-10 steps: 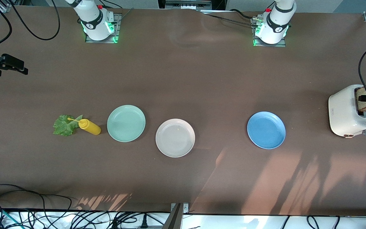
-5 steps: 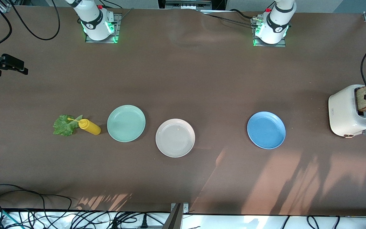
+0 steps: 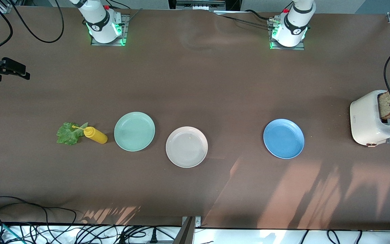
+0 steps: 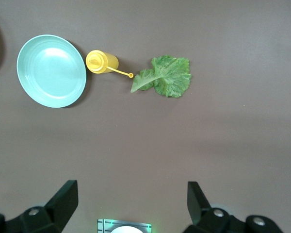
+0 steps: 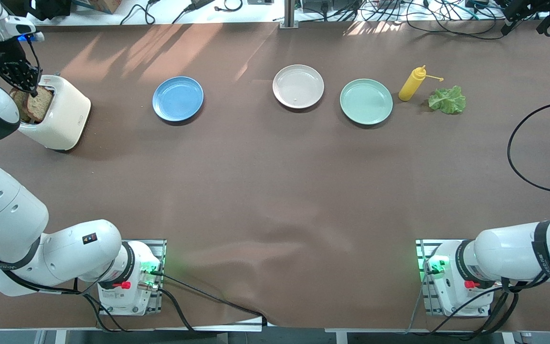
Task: Make sandwich on beige plate with both arms
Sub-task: 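Lower the left gripper and grasp a toast slice in the toaster, then lift the toast slice out of the toaster with the left gripper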
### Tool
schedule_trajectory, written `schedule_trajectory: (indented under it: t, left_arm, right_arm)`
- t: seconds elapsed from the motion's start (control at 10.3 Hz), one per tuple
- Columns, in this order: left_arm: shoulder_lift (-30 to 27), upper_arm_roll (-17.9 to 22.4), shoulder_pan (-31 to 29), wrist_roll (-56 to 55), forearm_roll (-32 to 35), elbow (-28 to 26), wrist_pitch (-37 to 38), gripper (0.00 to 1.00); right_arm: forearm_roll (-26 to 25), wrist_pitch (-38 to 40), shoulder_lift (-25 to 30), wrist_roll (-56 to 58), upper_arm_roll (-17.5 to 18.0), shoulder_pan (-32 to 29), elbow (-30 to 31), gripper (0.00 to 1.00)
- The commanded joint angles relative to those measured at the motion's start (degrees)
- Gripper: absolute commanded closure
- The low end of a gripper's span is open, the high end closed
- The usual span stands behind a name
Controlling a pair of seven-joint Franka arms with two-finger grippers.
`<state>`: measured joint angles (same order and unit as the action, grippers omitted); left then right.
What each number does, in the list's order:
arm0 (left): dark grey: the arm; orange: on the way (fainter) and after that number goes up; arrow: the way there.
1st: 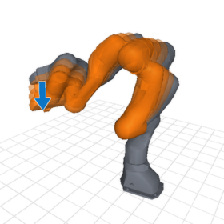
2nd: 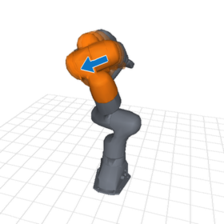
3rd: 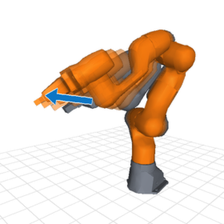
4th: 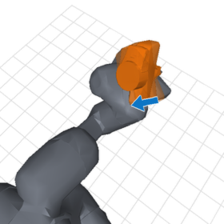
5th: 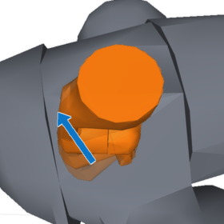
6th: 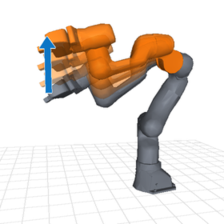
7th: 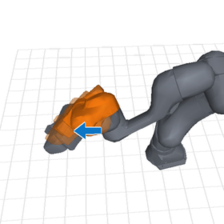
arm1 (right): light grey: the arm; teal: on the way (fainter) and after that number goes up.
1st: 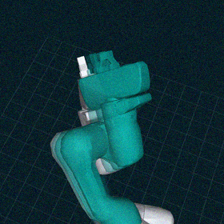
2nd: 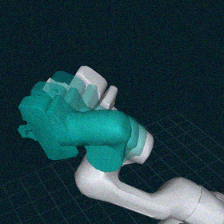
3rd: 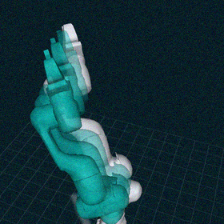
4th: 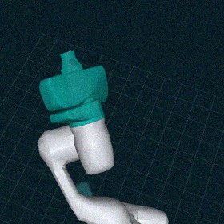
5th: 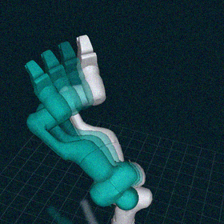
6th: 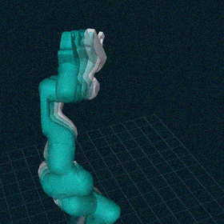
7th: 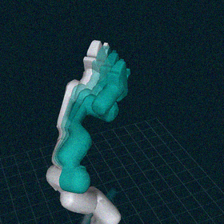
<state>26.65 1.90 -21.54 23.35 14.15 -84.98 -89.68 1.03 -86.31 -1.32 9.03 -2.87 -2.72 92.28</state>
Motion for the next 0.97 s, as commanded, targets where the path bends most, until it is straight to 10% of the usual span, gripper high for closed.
schedule_trajectory:
  t: [0.0, 0.39, 0.87]
  left_arm:
    - [-1.51, -0.58, 3.42, 0.20, 2.03, 8.30, 10.44, 1.00]
    - [-2.31, -0.58, 13.95, -1.89, -0.60, 18.96, 20.15, 1.00]
    - [0.05, -0.05, 30.29, -46.14, -24.66, 18.71, 18.06, 1.00]
  right_arm:
    - [0.02, -0.27, 0.35, -0.50, 0.06, -0.10, 0.53, 0.00]
    - [0.02, 0.00, 0.35, -0.50, 0.06, -0.10, 0.53, 0.00]
    - [0.02, -0.35, 0.35, -0.50, 0.06, -0.01, 0.53, 0.00]
